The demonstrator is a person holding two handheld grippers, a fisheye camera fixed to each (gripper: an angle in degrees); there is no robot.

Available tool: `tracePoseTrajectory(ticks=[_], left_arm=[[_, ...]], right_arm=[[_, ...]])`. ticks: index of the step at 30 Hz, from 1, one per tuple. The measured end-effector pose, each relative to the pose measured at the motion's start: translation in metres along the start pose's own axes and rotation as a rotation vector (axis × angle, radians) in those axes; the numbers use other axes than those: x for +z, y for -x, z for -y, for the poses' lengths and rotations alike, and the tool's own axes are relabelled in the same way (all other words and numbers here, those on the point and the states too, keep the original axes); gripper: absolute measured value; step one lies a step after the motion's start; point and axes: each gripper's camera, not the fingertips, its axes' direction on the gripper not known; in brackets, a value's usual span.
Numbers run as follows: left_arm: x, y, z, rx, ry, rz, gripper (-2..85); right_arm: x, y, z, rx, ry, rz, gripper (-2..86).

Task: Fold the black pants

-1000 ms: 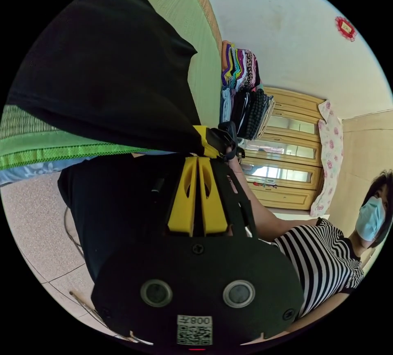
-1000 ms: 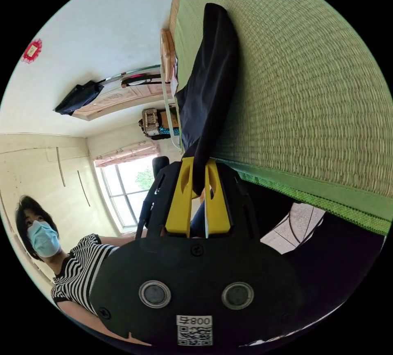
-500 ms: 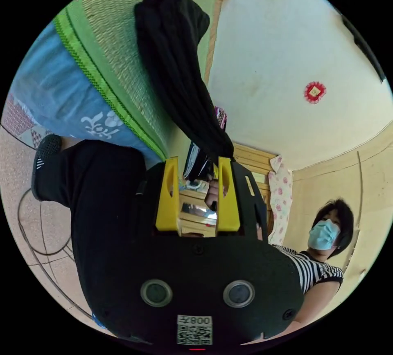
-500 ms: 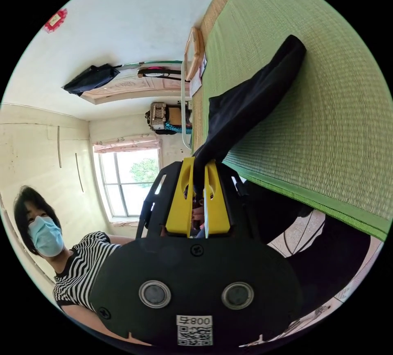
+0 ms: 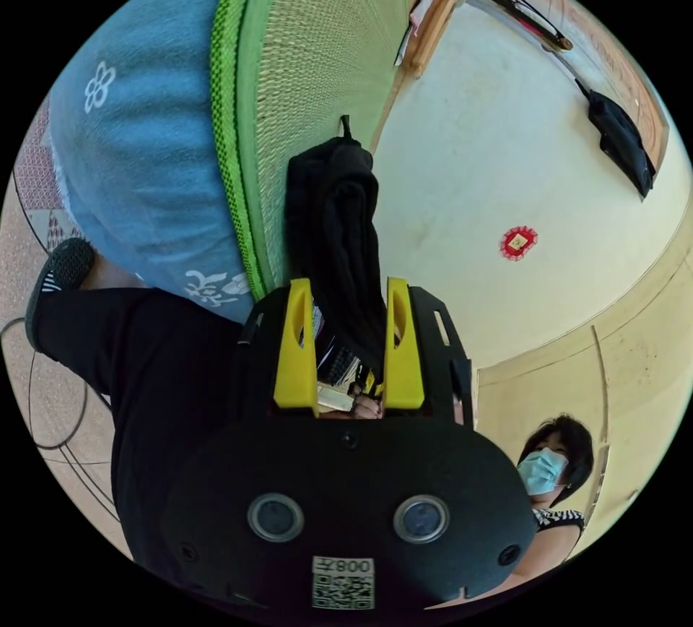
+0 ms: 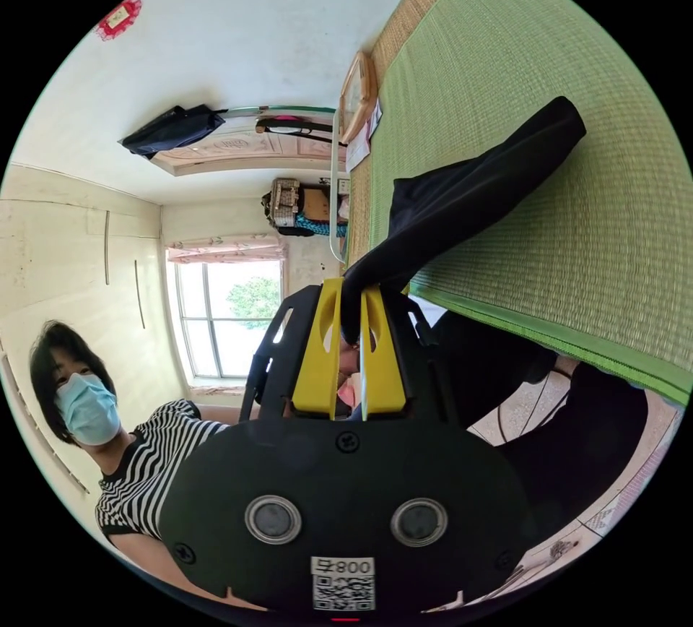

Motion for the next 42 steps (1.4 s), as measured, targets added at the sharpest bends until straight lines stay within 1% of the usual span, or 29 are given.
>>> tracePoseTrajectory(ticks=[5,13,19,22,25,27,28,30,31,33,34,36,37,39,40,42], left_arm=[[0.035,-0.018,-0.027,0.017,0.046,0.08,7.6],[0.108,-0.064,-0.092,0.08,0.125,0.112,6.3],[0.193,-0.113,-0.148,0.161,0.217,0.096,5.9],[0.248,-0.138,-0.178,0.19,0.279,0.087,5.9],[0.315,-0.163,-0.209,0.227,0.365,0.099,5.8],[0.378,-0.185,-0.235,0.26,0.449,0.107,5.7],[0.395,-0.191,-0.242,0.269,0.47,0.107,5.7],[0.467,-0.216,-0.27,0.311,0.544,0.095,5.6],[0.487,-0.224,-0.278,0.323,0.562,0.089,5.6],[0.572,-0.258,-0.311,0.384,0.638,0.055,5.5],[0.595,-0.267,-0.319,0.401,0.656,0.044,5.5],[0.689,-0.31,-0.359,0.474,0.733,-0.011,5.6],[0.713,-0.322,-0.371,0.495,0.756,-0.029,5.6],[0.807,-0.373,-0.42,0.582,0.837,-0.108,5.6],[0.829,-0.386,-0.434,0.603,0.857,-0.128,5.6],[0.915,-0.436,-0.49,0.702,0.927,-0.2,5.6]], right_arm=[[-0.019,0.021,-0.04,0.015,-0.014,-0.012,1.4],[-0.06,0.059,-0.12,0.033,-0.07,0.026,1.1],[-0.102,0.109,-0.186,-0.015,-0.156,0.07,0.8],[-0.129,0.139,-0.219,-0.056,-0.218,0.081,0.6],[-0.163,0.168,-0.251,-0.094,-0.289,0.084,0.5],[-0.197,0.192,-0.274,-0.127,-0.351,0.072,0.5],[-0.206,0.199,-0.279,-0.137,-0.367,0.069,0.5],[-0.247,0.226,-0.296,-0.181,-0.429,0.06,0.5],[-0.258,0.233,-0.3,-0.195,-0.446,0.055,0.5],[-0.309,0.268,-0.311,-0.257,-0.522,0.031,0.4],[-0.322,0.278,-0.314,-0.276,-0.542,0.022,0.4],[-0.381,0.325,-0.326,-0.356,-0.627,-0.039,0.4],[-0.396,0.338,-0.329,-0.377,-0.65,-0.054,0.5],[-0.457,0.394,-0.345,-0.459,-0.739,-0.116,0.6],[-0.472,0.409,-0.35,-0.478,-0.762,-0.135,0.6],[-0.527,0.465,-0.37,-0.547,-0.85,-0.208,0.6]])
